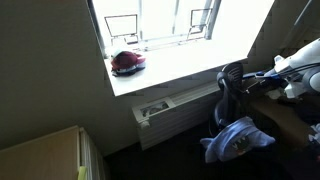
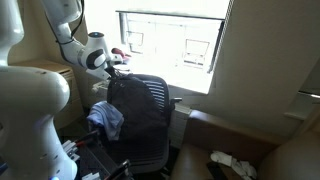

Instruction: Remove the bag and the shirt from the chair and put them on the couch

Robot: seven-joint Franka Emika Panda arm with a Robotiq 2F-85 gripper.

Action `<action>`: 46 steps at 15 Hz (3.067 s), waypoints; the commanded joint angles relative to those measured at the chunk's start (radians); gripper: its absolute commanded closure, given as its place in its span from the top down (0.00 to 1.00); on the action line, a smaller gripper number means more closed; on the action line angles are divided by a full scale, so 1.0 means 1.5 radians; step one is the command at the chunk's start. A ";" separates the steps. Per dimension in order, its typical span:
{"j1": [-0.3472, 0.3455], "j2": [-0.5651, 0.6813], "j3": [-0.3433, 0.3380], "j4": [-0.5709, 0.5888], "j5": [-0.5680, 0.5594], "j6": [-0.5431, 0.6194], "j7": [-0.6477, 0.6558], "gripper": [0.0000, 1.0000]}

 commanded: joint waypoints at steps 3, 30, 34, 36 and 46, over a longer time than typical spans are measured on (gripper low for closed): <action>-0.084 0.065 0.073 0.020 -0.033 0.064 0.072 1.00; -0.153 0.132 0.145 0.033 -0.073 0.161 0.100 1.00; -0.138 0.133 0.125 0.027 -0.056 0.147 0.095 1.00; -0.137 0.133 0.125 0.028 -0.056 0.147 0.095 1.00; -0.065 0.130 0.060 0.027 -0.044 0.180 0.050 0.18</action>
